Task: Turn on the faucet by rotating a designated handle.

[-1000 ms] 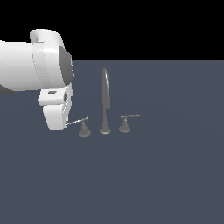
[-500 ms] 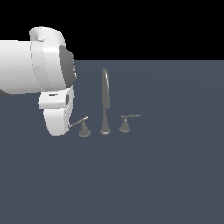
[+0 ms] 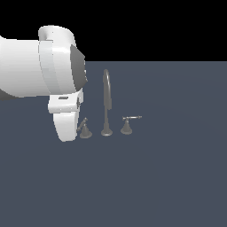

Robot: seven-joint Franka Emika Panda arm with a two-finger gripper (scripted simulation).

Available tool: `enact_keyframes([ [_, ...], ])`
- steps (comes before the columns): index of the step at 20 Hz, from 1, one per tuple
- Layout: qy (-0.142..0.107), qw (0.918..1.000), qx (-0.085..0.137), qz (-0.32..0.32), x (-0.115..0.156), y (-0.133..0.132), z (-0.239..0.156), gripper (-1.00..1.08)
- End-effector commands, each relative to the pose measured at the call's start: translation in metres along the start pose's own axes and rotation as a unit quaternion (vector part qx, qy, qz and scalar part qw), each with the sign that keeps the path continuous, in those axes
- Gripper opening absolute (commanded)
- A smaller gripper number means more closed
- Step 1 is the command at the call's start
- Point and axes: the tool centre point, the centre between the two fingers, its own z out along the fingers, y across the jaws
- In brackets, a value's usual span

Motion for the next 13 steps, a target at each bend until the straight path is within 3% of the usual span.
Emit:
enact_keyframes([
  [1, -0.002, 1.0000, -0.001, -0.003, -0.004, 0.000, 0.000, -1.00],
  [13, 0.005, 0.9997, -0.003, 0.023, 0.071, -0.011, 0.002, -1.00],
])
